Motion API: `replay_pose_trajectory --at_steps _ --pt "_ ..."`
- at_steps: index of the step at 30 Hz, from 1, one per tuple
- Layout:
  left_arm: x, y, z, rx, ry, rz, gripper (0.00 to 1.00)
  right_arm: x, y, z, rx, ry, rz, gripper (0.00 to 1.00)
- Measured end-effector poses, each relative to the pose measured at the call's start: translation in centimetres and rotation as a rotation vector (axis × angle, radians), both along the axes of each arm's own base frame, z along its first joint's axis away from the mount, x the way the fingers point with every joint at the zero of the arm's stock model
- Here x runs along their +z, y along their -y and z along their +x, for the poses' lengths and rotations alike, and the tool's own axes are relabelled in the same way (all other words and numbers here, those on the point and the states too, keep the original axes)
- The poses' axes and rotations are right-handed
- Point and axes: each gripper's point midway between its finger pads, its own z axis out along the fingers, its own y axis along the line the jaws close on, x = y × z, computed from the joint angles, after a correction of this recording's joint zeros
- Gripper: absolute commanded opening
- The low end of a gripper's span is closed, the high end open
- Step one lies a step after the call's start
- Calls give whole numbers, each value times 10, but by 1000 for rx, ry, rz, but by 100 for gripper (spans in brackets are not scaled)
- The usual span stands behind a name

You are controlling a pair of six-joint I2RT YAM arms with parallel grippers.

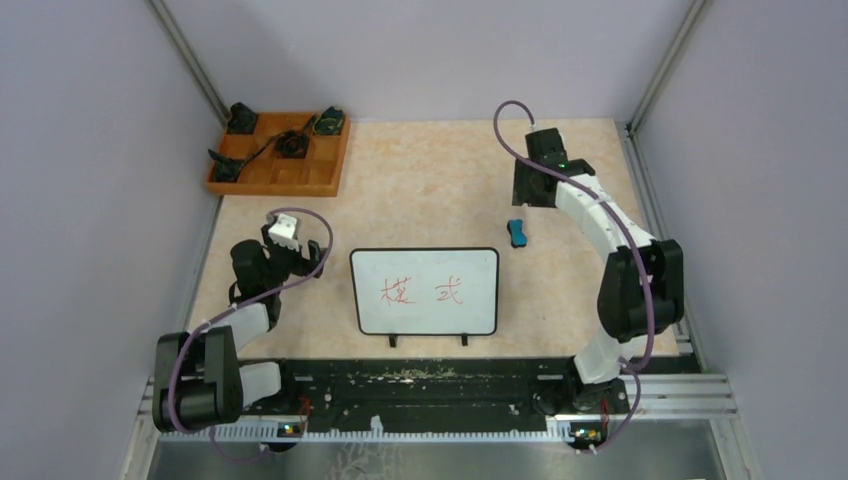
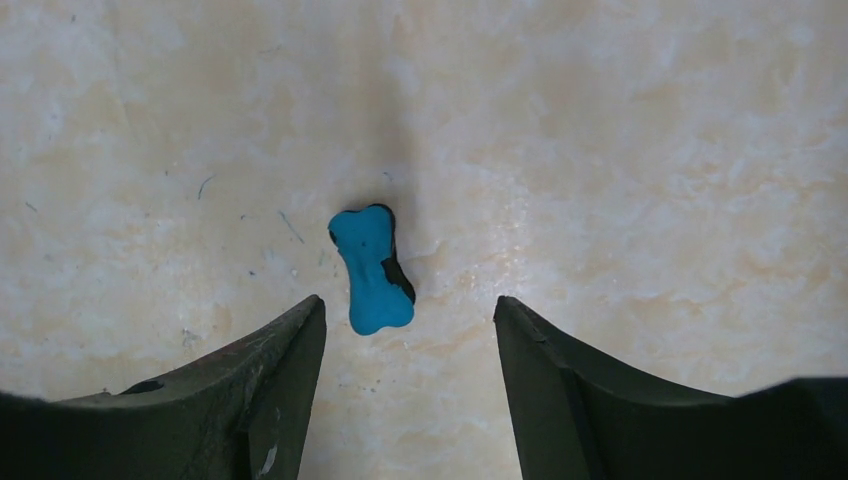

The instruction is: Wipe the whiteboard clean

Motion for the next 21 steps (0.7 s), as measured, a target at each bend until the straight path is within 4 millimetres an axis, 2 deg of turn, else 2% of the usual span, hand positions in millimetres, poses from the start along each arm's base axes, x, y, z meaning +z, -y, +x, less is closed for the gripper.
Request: replay_pose_trajectory --at_steps 6,9,15,21 --pt "0 0 0 -1 -1 1 89 -49 -21 -9 123 -182 34 63" --pt "0 0 0 -1 -1 0 89 -67 -30 -13 164 -245 65 61" --pt "0 -2 0 6 -2 1 89 -80 -39 -8 200 -294 89 57" --pt "0 -3 0 8 -2 1 89 -85 -38 -9 198 -297 84 56"
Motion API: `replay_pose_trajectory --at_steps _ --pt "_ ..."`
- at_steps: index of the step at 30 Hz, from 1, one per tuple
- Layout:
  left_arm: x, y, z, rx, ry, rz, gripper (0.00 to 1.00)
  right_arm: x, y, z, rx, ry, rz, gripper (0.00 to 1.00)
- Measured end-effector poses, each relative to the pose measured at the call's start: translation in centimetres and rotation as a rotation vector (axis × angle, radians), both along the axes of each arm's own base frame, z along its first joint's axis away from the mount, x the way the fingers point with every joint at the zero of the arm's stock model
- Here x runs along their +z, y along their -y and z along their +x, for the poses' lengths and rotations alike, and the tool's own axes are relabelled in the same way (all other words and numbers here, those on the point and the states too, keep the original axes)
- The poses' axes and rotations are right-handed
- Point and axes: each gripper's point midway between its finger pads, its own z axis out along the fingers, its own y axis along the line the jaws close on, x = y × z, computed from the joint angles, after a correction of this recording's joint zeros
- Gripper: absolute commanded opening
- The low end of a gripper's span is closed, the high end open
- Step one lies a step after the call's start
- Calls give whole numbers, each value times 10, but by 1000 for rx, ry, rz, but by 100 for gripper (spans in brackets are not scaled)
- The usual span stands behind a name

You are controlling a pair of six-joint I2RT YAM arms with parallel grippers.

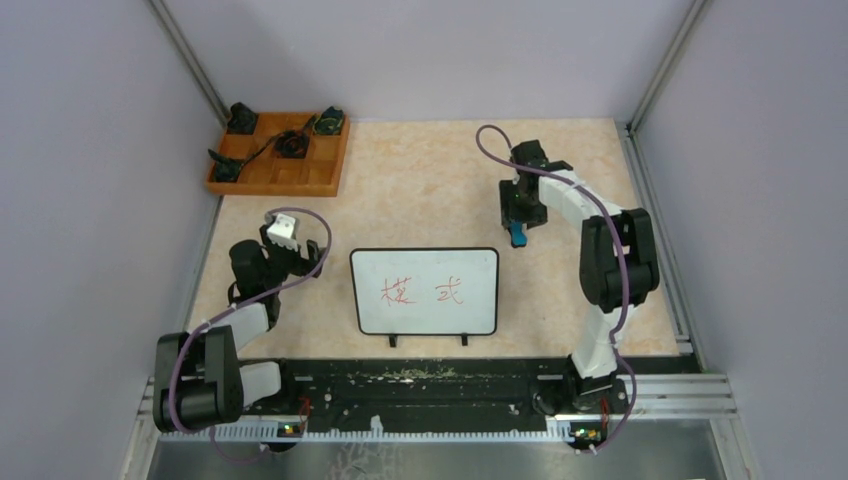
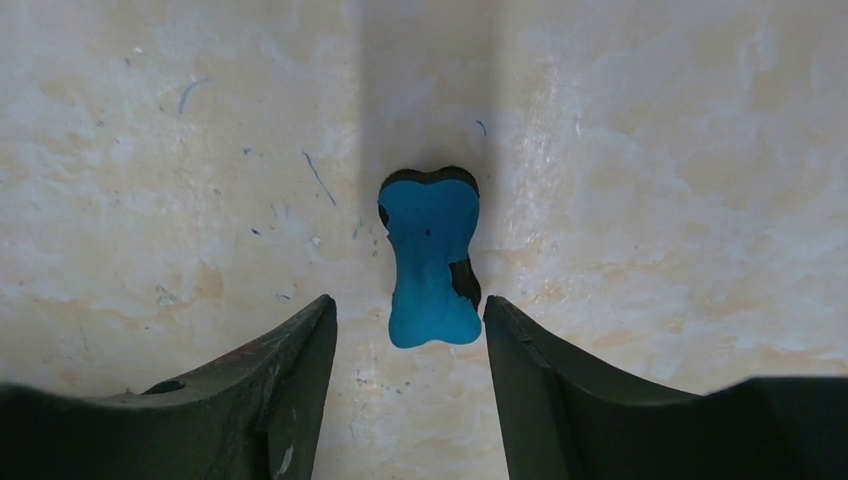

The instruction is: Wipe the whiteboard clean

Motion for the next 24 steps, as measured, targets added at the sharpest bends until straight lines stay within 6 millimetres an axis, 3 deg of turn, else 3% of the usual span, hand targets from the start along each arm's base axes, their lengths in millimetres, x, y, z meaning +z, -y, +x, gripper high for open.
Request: replay_pose_trajectory --at_steps 5,17,21,24 --pt "0 -1 0 2 0 0 89 -13 5 -10 -6 -34 -20 54" --pt "0 -1 0 2 0 0 89 -32 4 -6 -7 -45 -26 44" --pt "0 -2 0 5 0 -1 89 -36 4 -5 -7 -50 -28 36" --pt "0 -2 0 7 0 0 89 -39 5 -5 -7 -54 -32 20"
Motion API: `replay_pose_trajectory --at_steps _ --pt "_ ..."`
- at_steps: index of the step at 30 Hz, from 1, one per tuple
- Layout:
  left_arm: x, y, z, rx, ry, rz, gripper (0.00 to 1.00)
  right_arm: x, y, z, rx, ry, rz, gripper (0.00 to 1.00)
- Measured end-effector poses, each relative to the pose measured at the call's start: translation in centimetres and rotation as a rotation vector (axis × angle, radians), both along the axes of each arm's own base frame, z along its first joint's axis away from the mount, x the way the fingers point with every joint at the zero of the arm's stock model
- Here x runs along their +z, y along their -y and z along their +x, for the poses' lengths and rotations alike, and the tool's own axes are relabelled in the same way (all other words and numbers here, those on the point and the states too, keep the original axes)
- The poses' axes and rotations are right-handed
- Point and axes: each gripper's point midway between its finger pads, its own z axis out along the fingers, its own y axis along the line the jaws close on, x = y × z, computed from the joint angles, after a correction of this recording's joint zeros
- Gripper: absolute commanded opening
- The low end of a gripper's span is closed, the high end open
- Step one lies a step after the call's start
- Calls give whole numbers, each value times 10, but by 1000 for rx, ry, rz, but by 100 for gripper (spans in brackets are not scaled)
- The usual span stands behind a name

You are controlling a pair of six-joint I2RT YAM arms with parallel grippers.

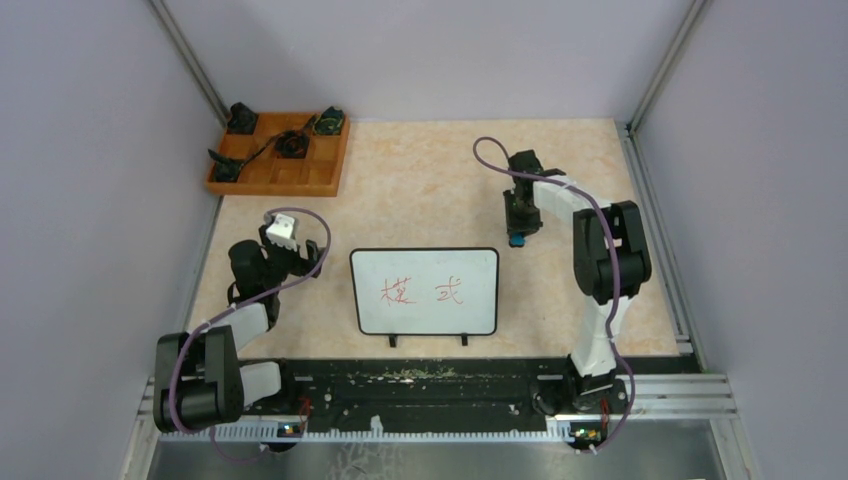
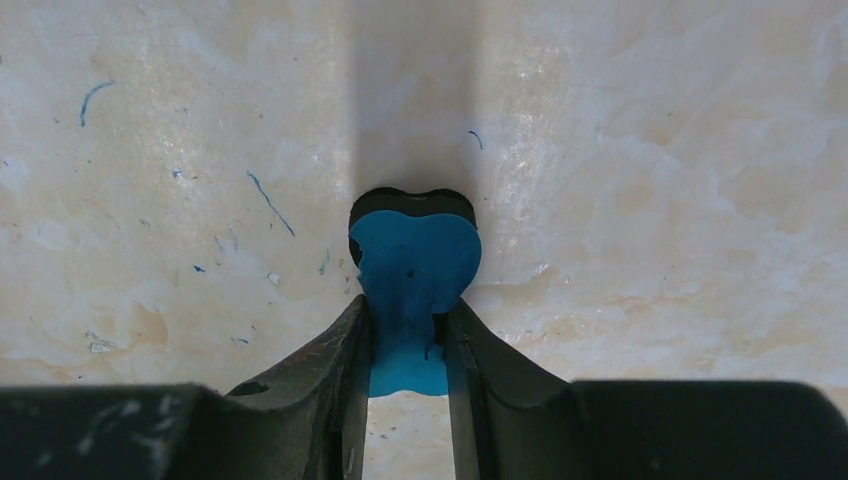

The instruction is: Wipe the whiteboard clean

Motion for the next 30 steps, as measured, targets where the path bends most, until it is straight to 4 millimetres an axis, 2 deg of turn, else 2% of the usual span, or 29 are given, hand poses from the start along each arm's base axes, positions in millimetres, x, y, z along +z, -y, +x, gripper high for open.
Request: replay_pose_trajectory --at_steps 2,3,8,12,14,17,19,22,26,30 --pt "0 0 0 0 0 0 90 0 1 0 -3 0 -5 2" --pt "0 0 0 0 0 0 89 0 2 0 -6 1 -9 0" --pt "0 0 0 0 0 0 89 4 8 3 -42 31 -43 0" --pt "0 0 0 -3 0 -2 89 17 20 -12 -85 66 -76 0" --pt "0 0 0 -4 0 -3 89 36 24 -19 -104 117 -75 0" --pt "0 1 -1 -8 0 -5 88 81 25 -26 -133 243 -46 0" --pt "0 1 -1 -11 0 -5 88 117 22 -33 -144 351 -22 0" --pt "0 2 -1 -14 1 -6 88 156 9 -51 -135 477 5 0" --pt "5 1 -1 -16 16 -5 88 185 -17 -88 -82 581 51 0" --pt "13 1 -1 -18 41 -5 88 195 -24 -120 -72 638 86 0"
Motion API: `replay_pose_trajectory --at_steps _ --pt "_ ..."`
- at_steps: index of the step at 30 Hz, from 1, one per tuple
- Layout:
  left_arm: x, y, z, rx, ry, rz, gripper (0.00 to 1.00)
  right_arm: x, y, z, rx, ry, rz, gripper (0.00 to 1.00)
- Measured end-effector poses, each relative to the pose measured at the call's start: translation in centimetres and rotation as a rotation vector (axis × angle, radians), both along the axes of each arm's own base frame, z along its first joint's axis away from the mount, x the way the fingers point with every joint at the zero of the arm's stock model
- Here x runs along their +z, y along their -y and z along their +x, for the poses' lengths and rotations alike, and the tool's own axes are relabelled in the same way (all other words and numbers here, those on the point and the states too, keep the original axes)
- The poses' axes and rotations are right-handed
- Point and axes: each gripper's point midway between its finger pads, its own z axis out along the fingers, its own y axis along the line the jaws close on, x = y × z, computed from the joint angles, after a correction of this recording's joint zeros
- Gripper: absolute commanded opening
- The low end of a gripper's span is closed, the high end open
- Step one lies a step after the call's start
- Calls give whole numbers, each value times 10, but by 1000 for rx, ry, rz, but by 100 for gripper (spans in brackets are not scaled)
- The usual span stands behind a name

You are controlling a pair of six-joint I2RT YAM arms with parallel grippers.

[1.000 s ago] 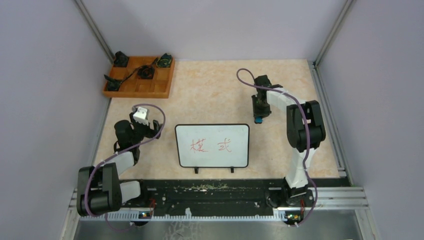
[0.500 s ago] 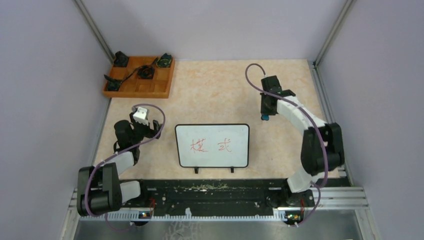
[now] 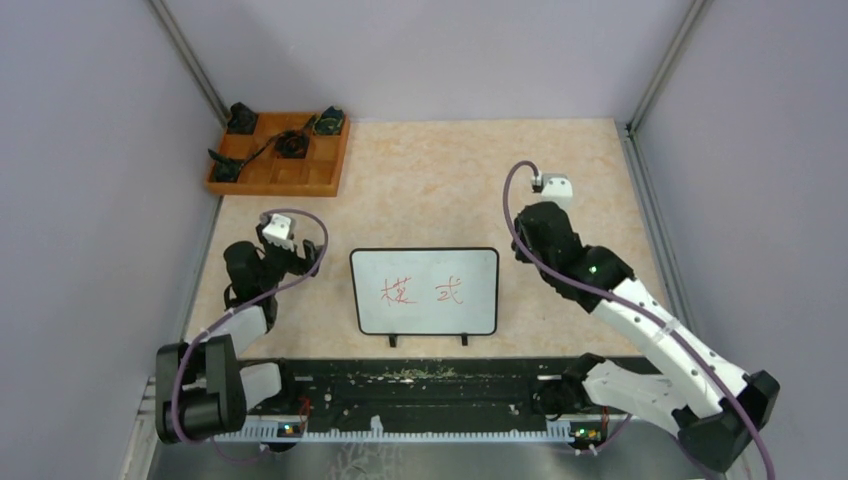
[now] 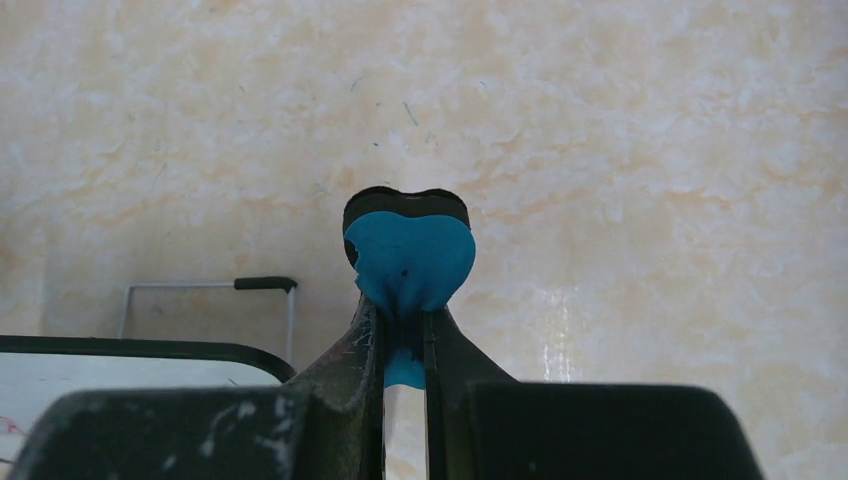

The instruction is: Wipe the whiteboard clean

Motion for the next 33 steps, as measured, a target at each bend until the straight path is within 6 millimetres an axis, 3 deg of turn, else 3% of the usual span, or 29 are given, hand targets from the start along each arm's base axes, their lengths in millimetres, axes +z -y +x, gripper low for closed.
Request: replay_pose_trajectory --at_steps 9,20,26,29,33 --pt "18 0 -14 -162 3 -120 80 -30 31 -30 -74 -15 -27 0" --pt "76 33 -30 -620 -15 -256 72 -34 29 -30 -70 -24 -39 0" --pt "100 41 -20 -787 -12 -258 66 -34 24 -30 -55 -24 -38 0" --pt "101 54 -15 -861 -22 -282 60 -35 23 -30 -51 -26 -40 0" --pt "75 77 -26 -926 -130 -370 54 -38 21 -31 -43 -36 -53 0"
